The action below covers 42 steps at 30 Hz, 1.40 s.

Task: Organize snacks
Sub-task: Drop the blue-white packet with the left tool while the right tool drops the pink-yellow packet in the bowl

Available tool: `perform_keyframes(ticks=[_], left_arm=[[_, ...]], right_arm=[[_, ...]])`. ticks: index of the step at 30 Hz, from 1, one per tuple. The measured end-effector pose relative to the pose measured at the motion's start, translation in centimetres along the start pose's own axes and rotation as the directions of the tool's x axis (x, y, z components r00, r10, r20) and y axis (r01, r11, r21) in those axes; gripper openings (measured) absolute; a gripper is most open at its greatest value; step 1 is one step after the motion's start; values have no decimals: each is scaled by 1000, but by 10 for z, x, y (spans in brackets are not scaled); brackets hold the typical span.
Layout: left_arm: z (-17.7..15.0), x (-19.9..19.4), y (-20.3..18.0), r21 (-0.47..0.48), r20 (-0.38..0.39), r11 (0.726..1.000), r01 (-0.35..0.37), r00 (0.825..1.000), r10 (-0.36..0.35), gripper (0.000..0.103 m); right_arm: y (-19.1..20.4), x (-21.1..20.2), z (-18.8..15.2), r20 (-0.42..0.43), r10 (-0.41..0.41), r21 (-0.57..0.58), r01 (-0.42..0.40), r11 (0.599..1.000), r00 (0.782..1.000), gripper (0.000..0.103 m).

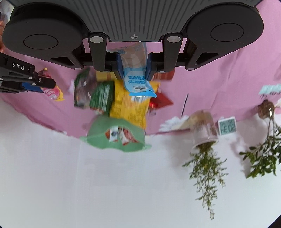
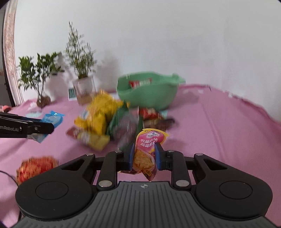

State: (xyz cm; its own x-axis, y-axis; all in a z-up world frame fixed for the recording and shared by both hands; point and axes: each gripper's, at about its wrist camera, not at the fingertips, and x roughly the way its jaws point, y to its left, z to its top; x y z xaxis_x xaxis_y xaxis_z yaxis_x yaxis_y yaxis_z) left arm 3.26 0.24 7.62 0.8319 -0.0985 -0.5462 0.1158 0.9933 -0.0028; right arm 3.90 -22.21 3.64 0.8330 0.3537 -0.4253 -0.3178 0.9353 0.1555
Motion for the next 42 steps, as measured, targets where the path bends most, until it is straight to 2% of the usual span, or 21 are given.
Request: perform_keyframes(ticks=[8,14,18,20,21,22,23,25,27,29,32,35,39,42], left_arm=[[69,41,5,-29,70,997,72,995,-70,94],[117,93,4,-43,76,994,99,992,-96,94],[136,127,2,-43,65,991,126,990,-123,95],[143,145,1,-45,38,984,172,985,-170,100],[145,151,0,-41,27,981,191,981,-190,99],[145,158,0,-47,14,981,190,982,-190,103],[145,161,0,-57,0,982,177,984,-178,103],[142,160,3,-79,-15,982,174,984,-176,103],[135,150,11,-101,-4,975,197,980,-199,103],[125,134,18,-115,12,975,191,982,-191,103],[102,105,30,-130,46,976,176,984,-171,103],[72,78,38,-165,45,967,194,981,-189,103],[16,65,37,-185,-30,959,214,974,-224,103],[-28,62,31,-113,-133,979,169,974,-183,103]], right_arm=[[-8,41,67,119,53,-38,-49,998,991,29],[-21,94,110,141,69,-21,-67,998,988,29],[-26,126,122,142,69,-1,-69,998,988,31],[-28,141,122,133,52,0,-53,999,990,40],[-28,145,121,121,43,-7,-43,999,992,44],[-28,149,120,102,26,-5,-26,1000,994,51],[-30,151,120,84,23,6,-23,1000,996,62],[-33,145,115,84,30,33,-33,999,996,67],[-32,133,108,92,24,33,-27,999,996,72],[-30,119,100,100,15,31,-18,999,995,78],[-28,96,86,104,17,48,-22,999,994,82],[-25,72,67,108,20,76,-28,997,994,83],[-22,47,33,76,27,133,-37,990,997,84],[-20,37,10,26,-5,153,1,988,1000,84]])
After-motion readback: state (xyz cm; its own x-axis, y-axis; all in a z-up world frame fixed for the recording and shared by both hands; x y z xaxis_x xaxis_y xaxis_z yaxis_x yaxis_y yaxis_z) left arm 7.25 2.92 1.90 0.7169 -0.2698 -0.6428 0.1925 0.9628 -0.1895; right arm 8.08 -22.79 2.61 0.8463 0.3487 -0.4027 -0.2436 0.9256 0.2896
